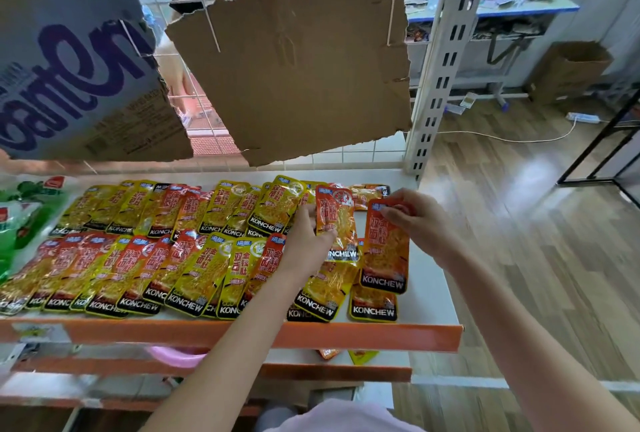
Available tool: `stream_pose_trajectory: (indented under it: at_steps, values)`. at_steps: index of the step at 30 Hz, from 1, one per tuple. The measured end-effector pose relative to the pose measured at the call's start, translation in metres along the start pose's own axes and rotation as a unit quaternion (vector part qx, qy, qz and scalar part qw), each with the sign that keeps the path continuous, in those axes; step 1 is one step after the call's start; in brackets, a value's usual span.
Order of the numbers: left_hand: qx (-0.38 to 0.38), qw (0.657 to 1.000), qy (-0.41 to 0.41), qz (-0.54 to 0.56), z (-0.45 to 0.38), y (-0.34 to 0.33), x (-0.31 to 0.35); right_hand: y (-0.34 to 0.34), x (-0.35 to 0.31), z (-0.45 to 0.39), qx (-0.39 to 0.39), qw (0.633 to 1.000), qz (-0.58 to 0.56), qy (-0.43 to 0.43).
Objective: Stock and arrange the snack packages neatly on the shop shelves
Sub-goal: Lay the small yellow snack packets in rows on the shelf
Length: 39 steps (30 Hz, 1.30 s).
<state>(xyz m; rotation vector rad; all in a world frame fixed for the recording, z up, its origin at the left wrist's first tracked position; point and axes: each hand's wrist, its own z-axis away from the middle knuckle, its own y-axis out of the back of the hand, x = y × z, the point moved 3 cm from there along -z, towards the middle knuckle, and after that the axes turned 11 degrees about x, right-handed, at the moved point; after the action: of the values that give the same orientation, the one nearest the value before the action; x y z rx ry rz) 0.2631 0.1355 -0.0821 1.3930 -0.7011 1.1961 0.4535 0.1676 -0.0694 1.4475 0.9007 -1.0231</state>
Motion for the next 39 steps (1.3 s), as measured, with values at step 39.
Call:
stream_pose_trajectory:
  at_steps: [39]
  values:
    - [-0.001,0.901,-0.261,-0.347,-0.032,-0.045,-0.006,0.019,0.024,-0.053,0.105,0.992,0.063,0.022]
